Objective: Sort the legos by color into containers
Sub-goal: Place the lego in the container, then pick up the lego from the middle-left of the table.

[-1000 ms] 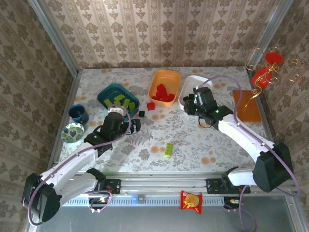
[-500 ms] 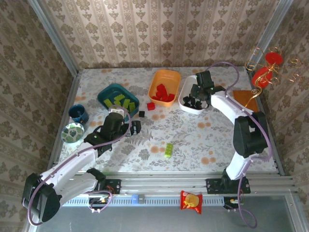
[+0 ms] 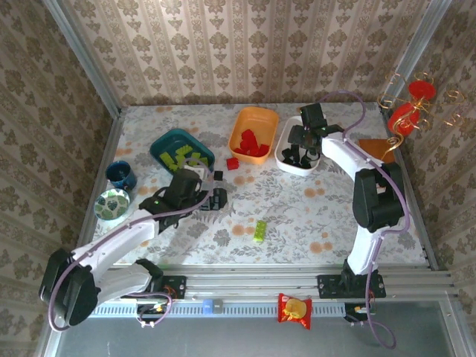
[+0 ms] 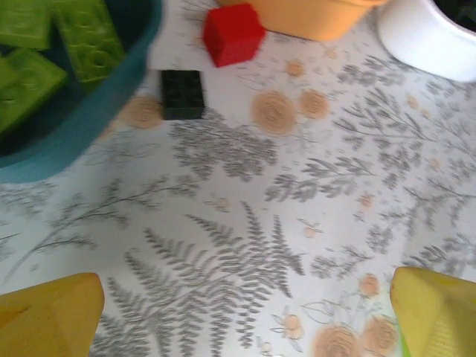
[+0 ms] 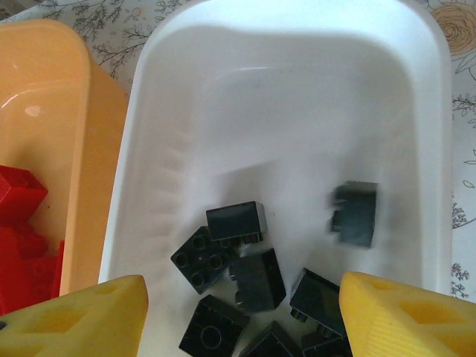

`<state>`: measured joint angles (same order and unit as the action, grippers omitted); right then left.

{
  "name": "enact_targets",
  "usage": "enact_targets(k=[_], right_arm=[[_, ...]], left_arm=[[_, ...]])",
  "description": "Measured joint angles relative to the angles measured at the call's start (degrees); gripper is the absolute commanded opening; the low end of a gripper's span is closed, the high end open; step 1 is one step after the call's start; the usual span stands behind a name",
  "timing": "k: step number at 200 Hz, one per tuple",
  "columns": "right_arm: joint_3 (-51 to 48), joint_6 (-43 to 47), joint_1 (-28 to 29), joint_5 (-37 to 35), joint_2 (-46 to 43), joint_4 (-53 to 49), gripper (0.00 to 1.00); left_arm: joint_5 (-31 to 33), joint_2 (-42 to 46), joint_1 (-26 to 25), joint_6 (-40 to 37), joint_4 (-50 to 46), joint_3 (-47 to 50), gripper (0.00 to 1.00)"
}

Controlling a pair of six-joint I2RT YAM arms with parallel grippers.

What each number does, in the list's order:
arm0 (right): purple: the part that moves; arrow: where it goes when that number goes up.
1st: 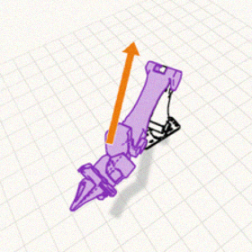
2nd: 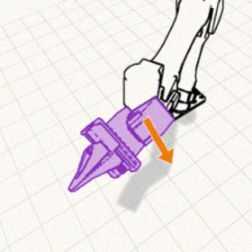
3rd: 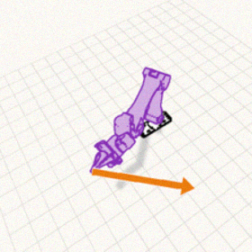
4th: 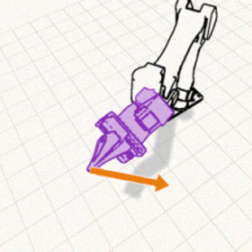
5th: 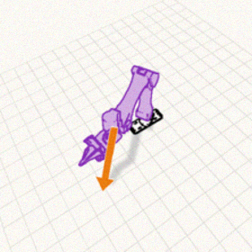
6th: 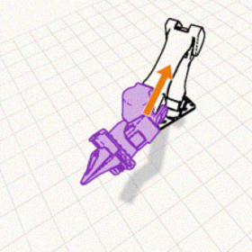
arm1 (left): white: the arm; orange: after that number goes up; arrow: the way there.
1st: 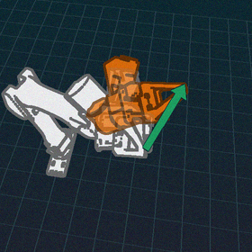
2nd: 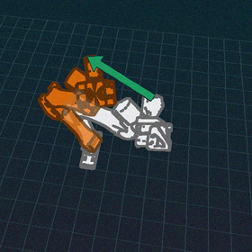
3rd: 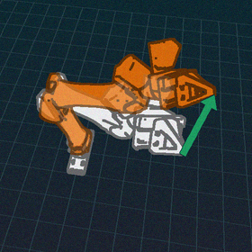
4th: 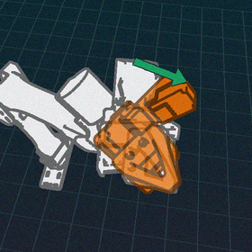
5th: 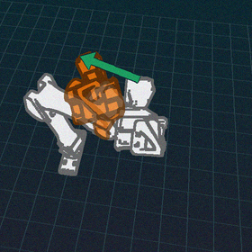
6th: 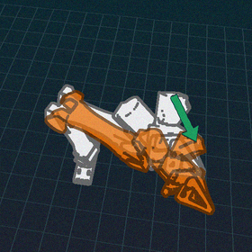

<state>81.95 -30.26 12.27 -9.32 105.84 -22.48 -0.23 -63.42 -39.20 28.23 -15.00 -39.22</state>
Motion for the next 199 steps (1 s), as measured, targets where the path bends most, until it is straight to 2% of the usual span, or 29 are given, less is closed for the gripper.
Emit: enact_targets(k=[63, 115, 154, 199], right_arm=[[-12.5, -0.2, 2.3, 1.2, -11.9, 1.6, 0.7], [-17.1, -0.2, 2.5, 1.2, -13.6, 1.7, 0.71], [-17.9, -0.2, 2.5, 1.2, -14.9, 1.7, 0.71], [-18.6, -0.5, 2.5, 1.2, -17.7, 3.0, 0.71]], left_arm=[[-7.3, -18.1, -13.1, -5.7, -4.9, -11.4, 0.94], [-10.1, -33.1, -21.2, -11.7, -10.6, -20.6, 0.89], [-9.0, -40.7, -23.9, -15.2, -14.0, -27.2, 0.77], [-7.3, -42.4, -24.3, -17.3, -16.5, -27.8, 0.56]])
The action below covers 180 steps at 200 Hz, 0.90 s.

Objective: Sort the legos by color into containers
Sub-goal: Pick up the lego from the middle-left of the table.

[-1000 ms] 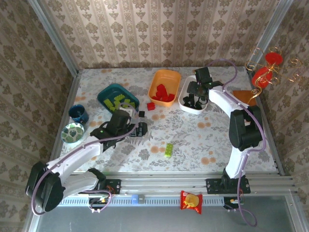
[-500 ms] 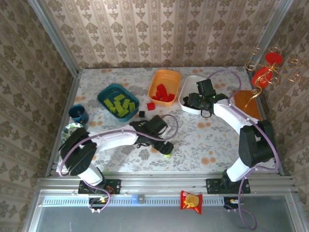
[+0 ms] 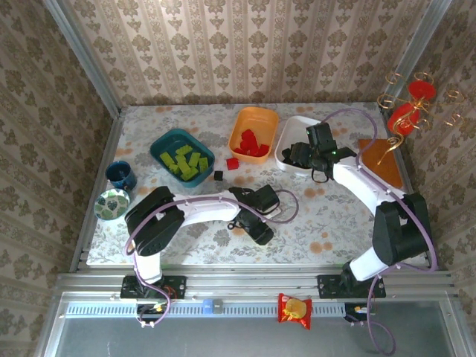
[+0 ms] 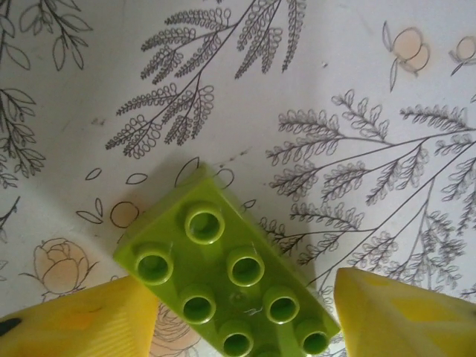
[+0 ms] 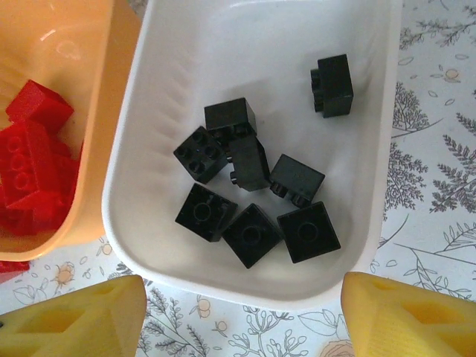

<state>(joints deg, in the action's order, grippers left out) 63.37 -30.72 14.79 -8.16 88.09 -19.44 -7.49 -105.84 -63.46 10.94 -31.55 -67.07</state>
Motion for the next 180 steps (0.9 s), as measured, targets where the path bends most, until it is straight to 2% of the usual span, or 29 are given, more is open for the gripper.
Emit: enact_targets(k=[43, 89, 118, 143, 180], right_arm=[[-0.2, -0.7, 0.0, 0.0, -0.3, 0.0, 0.71], [-1.2, -1.2, 0.0, 0.5, -0.5, 0.1, 0.71], [-1.6, -1.4, 0.1, 1.1, -1.0, 0.2, 0.71], [-1.8, -1.5, 0.8, 1.3, -1.6, 0.2, 0.71], [-2.5, -1.5, 2.6, 1.3, -3.4, 0.2, 0.71]], left_arm=[[2.3, -0.3, 0.0, -0.2, -0.6, -0.1, 0.38], [4.7, 0.2, 0.0, -0.2, -0.5, 0.1, 0.32], [5.4, 4.1, 1.1, 0.6, 0.9, 2.8, 0.3], [5.4, 9.8, 4.4, 1.9, 2.4, 5.6, 0.29], [5.4, 20.3, 13.0, 3.6, 5.1, 9.7, 0.29]])
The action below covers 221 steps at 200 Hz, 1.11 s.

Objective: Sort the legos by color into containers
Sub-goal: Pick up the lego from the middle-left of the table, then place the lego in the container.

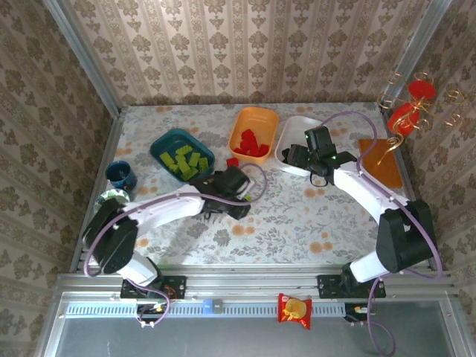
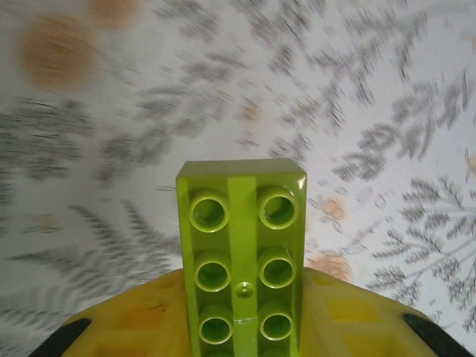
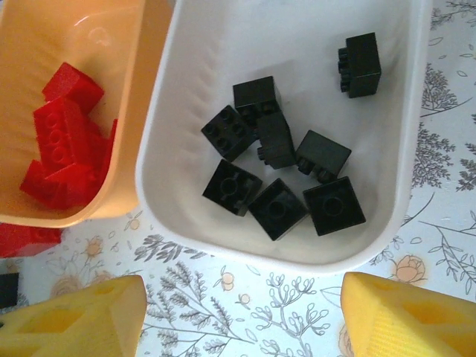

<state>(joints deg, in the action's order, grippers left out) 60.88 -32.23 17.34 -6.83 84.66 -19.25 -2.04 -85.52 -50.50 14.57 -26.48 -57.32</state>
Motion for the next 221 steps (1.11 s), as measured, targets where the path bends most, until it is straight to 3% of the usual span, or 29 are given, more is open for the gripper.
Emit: enact_targets(k=[44, 71, 110, 147, 172, 221], right_arm=[[-0.6, -0.1, 2.3, 0.4, -0.9, 0.0, 0.71], [-0.9, -0.6, 4.2, 0.7, -0.9, 0.3, 0.71], [-1.2, -0.8, 6.8, 0.9, -0.9, 0.7, 0.71], [-1.5, -0.8, 8.9, 0.9, -0.9, 0.9, 0.71], [-2.0, -0.8, 10.2, 0.8, -0.9, 0.9, 0.71], [-3.9, -0.6, 13.6, 1.3, -0.9, 1.0, 0.71]], left_arm=[[1.6, 12.7, 12.7, 2.4, 3.5, 4.0, 0.3], [4.3, 15.8, 19.5, 4.8, 5.8, 4.4, 0.29], [6.4, 13.9, 28.0, 8.0, 12.3, 4.5, 0.29], [6.4, 4.8, 32.5, 10.2, 18.0, 4.3, 0.3], [6.4, -1.6, 33.7, 10.8, 19.7, 2.6, 0.38], [5.9, -7.7, 34.4, 12.1, 21.4, -2.6, 0.68]])
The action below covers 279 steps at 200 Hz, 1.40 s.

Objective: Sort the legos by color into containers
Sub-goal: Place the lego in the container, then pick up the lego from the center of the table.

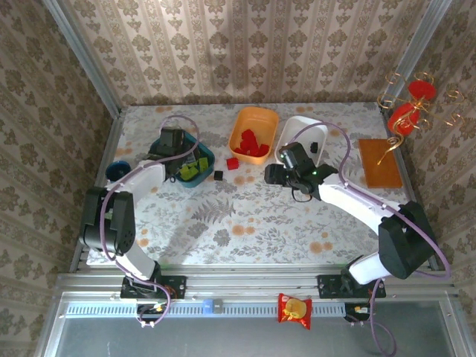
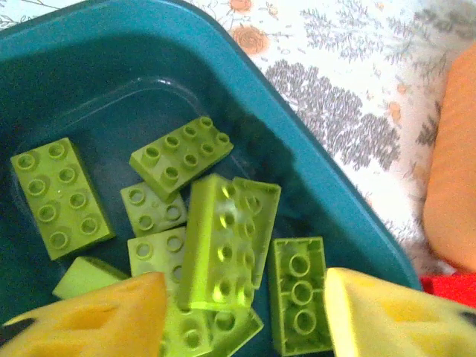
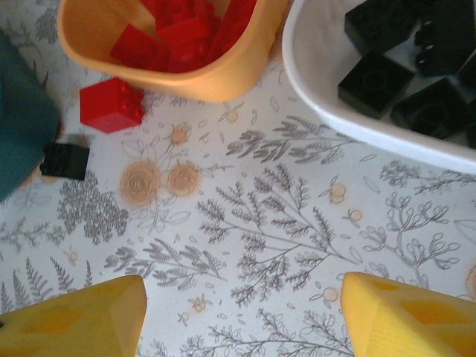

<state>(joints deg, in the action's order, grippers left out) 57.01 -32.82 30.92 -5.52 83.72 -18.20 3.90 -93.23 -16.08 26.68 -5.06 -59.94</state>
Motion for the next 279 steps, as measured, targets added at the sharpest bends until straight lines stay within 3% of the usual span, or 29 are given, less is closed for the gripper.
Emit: enact_targets(k=[58, 104, 145, 202, 279], right_arm=[[-0.8, 0.3, 2.6, 2.0, 0.2, 1.4, 0.72], [0.5, 1.4, 6.3, 3.9, 5.4, 5.0, 0.72], [6.0, 2.2, 11.4, 4.7, 14.1, 9.2, 0.72], [15.4, 2.9, 15.2, 3.8, 27.0, 14.4, 0.7], [26.4, 2.8, 15.2, -1.8, 39.2, 14.8, 0.68]], left_arm=[[-2.5, 3.0, 0.3, 1.9, 0.9, -0.5, 1.0], [-3.5, 16.1, -2.7, 2.2, 2.0, 1.6, 1.0], [-3.4, 27.3, -7.5, 2.2, 2.3, 10.3, 1.0], [-2.3, 42.7, -8.0, 2.8, -2.0, 21.3, 1.0], [-1.4, 45.5, -8.0, 3.2, -4.0, 21.7, 1.0]])
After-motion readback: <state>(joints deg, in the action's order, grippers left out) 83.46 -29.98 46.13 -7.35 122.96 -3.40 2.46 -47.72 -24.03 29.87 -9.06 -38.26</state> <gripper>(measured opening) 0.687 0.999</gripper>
